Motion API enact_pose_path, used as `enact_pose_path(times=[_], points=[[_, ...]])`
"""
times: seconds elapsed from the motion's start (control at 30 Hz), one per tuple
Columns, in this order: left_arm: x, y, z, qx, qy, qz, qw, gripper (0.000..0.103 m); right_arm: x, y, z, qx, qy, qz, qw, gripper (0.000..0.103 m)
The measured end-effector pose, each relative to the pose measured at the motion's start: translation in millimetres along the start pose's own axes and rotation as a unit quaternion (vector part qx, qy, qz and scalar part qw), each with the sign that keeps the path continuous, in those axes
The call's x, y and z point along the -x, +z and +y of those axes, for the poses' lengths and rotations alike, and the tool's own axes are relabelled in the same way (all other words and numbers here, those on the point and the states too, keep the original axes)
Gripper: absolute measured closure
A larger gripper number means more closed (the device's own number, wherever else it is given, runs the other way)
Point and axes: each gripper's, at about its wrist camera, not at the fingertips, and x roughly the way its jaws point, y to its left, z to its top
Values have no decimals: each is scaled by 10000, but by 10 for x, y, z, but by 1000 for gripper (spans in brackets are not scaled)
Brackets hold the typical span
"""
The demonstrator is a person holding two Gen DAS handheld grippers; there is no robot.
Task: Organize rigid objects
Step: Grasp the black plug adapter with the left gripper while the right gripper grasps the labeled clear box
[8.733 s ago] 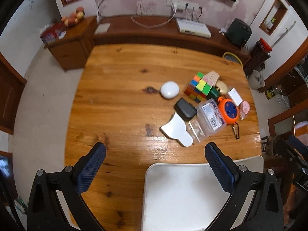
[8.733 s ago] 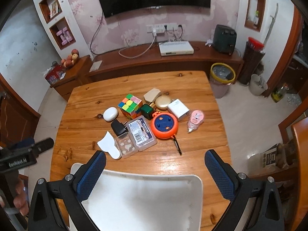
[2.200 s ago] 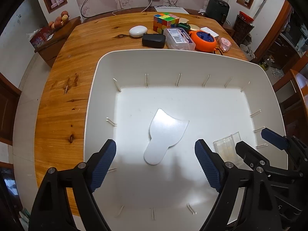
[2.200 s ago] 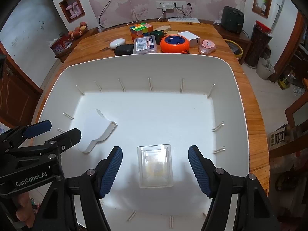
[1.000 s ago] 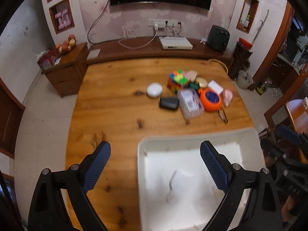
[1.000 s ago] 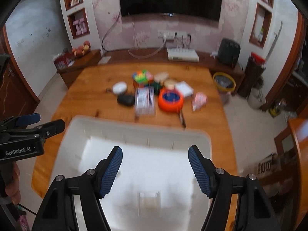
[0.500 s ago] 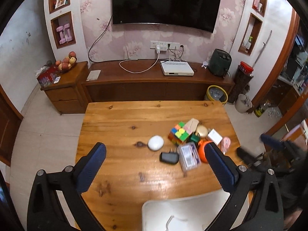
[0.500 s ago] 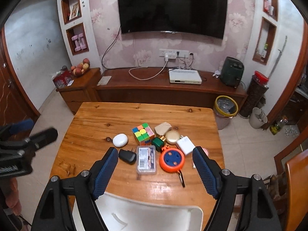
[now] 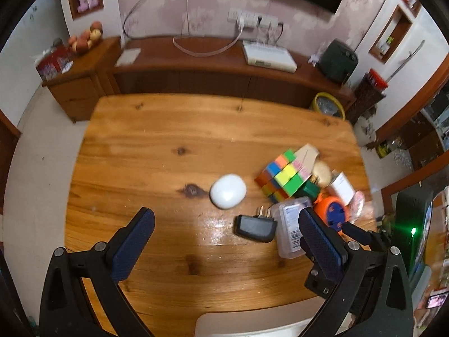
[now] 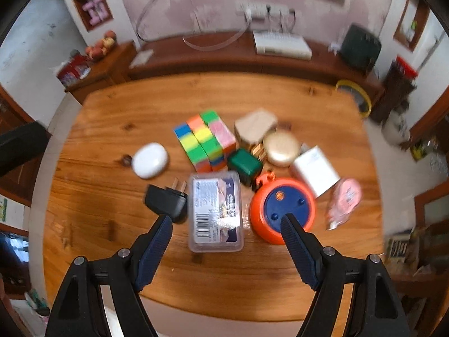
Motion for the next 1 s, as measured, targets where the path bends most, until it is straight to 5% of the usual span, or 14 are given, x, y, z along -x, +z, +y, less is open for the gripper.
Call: enact_pose_path(times=[0.63,0.77,0.87,1.0], points=[[-572,-80,-49,-15,115,645,9978,1,-510,22,148,118,116,714,9973,21],[-636,-92,-79,-37,148,730,9972,1,-576,67,141,34,174,871,9960,24],[-682,-104,-95,-26,119,804,9967,1,-634,91,131,16,1,978,9952,41],[-749,-128,-140,-43,105,892,9960,1,-603,35,87,-10,-26,956,9954,42]])
